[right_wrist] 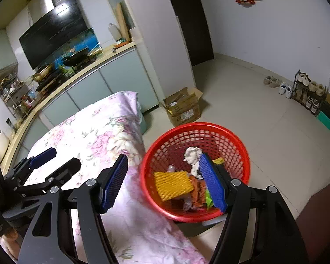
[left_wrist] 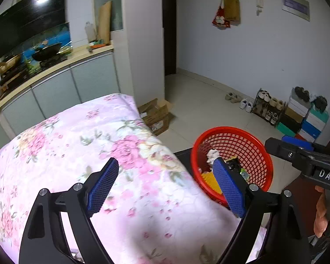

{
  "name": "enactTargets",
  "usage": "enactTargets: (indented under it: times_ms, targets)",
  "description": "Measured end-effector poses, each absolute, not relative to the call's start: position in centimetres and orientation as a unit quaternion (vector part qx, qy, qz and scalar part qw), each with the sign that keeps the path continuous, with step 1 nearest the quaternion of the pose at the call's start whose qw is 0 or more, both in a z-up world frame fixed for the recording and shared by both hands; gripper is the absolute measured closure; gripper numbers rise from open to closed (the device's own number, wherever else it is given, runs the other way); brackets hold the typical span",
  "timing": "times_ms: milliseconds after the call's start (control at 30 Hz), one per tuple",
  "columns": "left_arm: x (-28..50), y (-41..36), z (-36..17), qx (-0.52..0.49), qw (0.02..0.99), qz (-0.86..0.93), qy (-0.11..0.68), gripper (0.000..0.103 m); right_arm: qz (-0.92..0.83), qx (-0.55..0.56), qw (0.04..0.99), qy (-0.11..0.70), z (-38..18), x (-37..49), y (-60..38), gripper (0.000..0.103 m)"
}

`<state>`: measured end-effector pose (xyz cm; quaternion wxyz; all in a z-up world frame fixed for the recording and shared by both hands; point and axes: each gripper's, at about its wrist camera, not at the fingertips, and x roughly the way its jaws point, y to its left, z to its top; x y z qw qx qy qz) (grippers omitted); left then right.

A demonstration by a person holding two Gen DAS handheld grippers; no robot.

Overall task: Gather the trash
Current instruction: 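Move both open grippers back over the remaining trash on the bed, then grasp the yellow mesh sponge with the left gripper while the right gripper grasps the tissue pack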

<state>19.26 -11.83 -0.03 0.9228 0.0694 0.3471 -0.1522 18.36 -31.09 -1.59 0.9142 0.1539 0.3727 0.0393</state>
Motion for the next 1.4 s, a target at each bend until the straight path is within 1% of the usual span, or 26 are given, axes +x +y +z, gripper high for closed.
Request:
enactTargets:
  times_ms: [567,833,1100,1200,1400]
  targets:
    - [18.1,-2.5,0.0,0.021,0.93,-0.075,0.359,0.019,0.115,0.122,0.899,0.404,-3.2,18.7,-23.2,0.037]
    - [18.0,4.4,-0.1,-0.032,0.926,-0.028,0.374,0.019,0.143,0.105,0.897,0.405,-2.7,19.1,-20.5,0.037]
    - [16.9,12.8,1.1,-0.05,0.925,0.041,0.373,0.019,0.154,0.103,0.891,0.414,-3.4,19.5,-19.7,0.036]
    - [16.3,13.8,0.4,-0.055,0.921,0.044,0.384,0.018,0.161,0.1,0.887,0.422,-3.9,19.7,-18.8,0.036]
    - [15.3,13.7,-3.6,-0.055,0.902,0.036,0.427,0.019,0.175,0.087,0.884,0.425,-4.0,19.6,-17.5,0.036]
